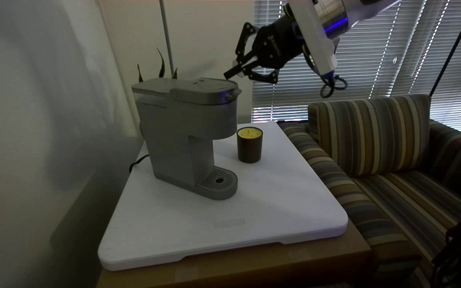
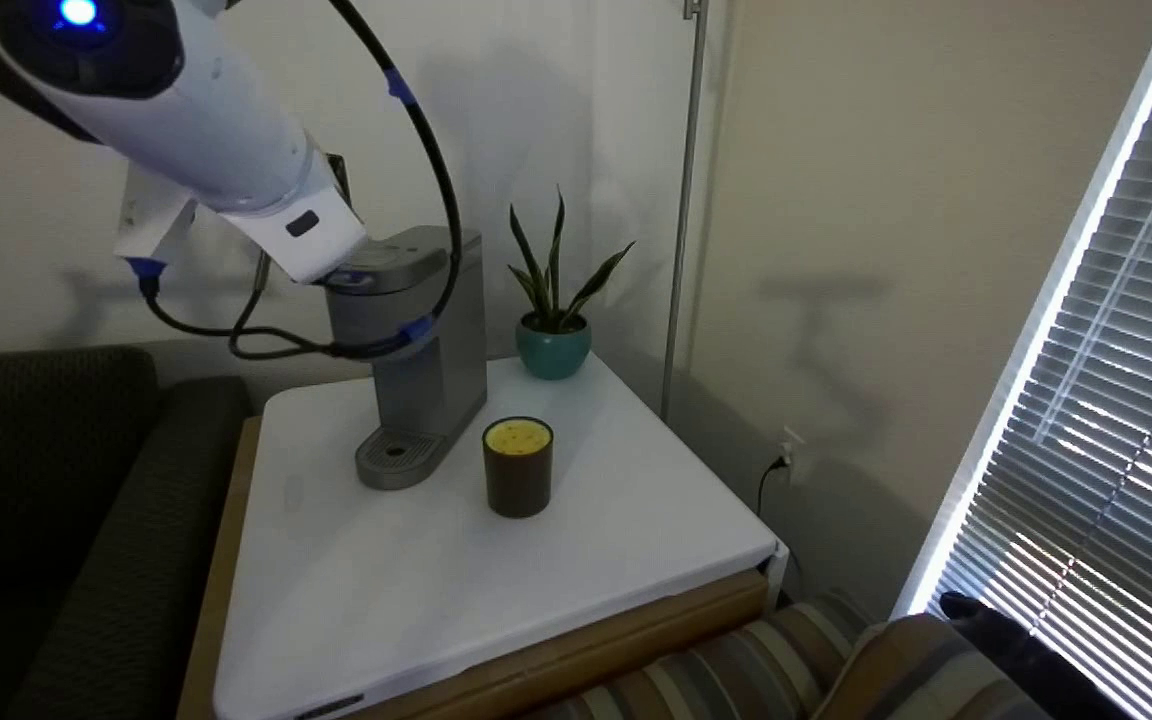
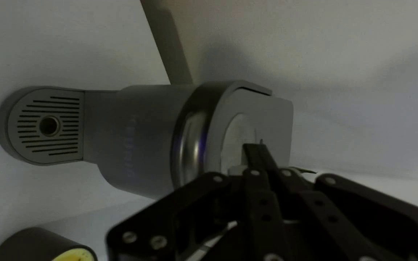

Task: Open the coffee maker, close it, then open it again

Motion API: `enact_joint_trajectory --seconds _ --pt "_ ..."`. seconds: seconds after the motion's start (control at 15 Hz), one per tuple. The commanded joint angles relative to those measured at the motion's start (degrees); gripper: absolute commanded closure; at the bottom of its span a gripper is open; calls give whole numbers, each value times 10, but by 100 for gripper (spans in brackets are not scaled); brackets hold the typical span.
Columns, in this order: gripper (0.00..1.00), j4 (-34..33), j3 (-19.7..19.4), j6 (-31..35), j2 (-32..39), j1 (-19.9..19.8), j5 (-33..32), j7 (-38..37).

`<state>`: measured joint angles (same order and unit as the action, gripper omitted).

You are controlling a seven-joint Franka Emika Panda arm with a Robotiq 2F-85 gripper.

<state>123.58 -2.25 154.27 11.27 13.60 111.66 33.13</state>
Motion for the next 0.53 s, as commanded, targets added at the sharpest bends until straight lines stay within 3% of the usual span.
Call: enact_joint_trajectory --seconds 0.0,0.27,0.33,0.47 --pt "100 -26 0 25 -6 4 -80 -39" --pt "100 -6 -6 76 -25 7 -223 -130" --pt "100 7 17 100 -32 -16 -275 -165" --pt "100 37 18 139 -42 -19 -375 -240"
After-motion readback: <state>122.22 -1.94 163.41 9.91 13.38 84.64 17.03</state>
